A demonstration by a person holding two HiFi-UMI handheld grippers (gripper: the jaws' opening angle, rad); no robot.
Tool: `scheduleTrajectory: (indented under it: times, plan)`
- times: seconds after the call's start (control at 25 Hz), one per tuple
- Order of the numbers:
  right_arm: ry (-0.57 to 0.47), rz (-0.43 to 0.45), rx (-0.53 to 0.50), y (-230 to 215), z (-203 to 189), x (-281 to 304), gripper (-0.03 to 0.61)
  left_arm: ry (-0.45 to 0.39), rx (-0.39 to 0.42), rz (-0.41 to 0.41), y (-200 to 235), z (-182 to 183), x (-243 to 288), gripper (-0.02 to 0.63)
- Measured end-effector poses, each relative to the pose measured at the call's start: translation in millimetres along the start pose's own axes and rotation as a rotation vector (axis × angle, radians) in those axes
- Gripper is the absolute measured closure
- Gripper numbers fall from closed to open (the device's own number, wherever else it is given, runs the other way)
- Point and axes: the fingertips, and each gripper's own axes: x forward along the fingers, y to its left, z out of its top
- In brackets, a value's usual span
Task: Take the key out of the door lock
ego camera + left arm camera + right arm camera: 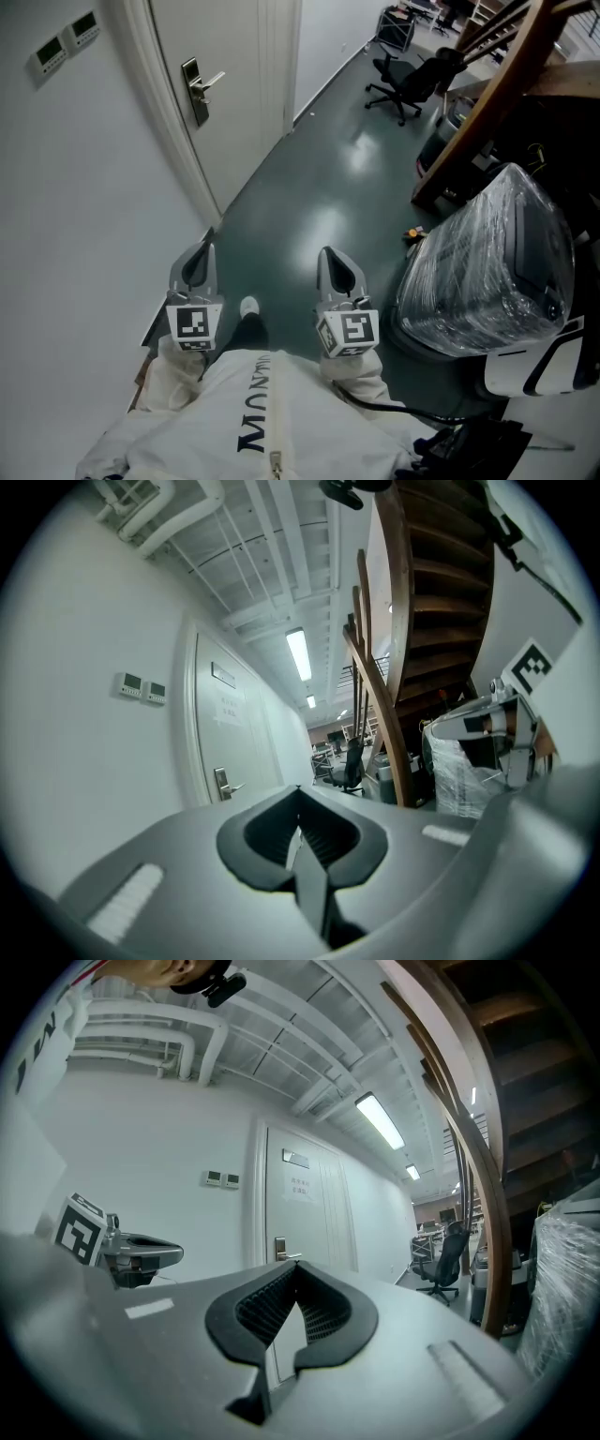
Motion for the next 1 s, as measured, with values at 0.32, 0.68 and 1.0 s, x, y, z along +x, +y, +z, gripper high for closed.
scheduleTrajectory:
  times: [0.32, 0.68, 1.0]
  plan:
    - [0.002, -0.02, -0.009, -12.4, -1.4, 30.7, 0.578, -0.014, -0.018, -0.038, 6.3, -7.8, 43.1, 0.614]
    - [0.047, -0.008, -0.021, -15.2, -11.1, 114.9, 0.578, 0.013, -0.048, -0.053, 44.2, -33.9, 109.0, 0.614]
    - [0.075, 0.004, -0.017, -8.2, -14.3, 191.3, 0.578, 0.009, -0.034, -0.066, 89.1, -37.9, 166.4, 0.614]
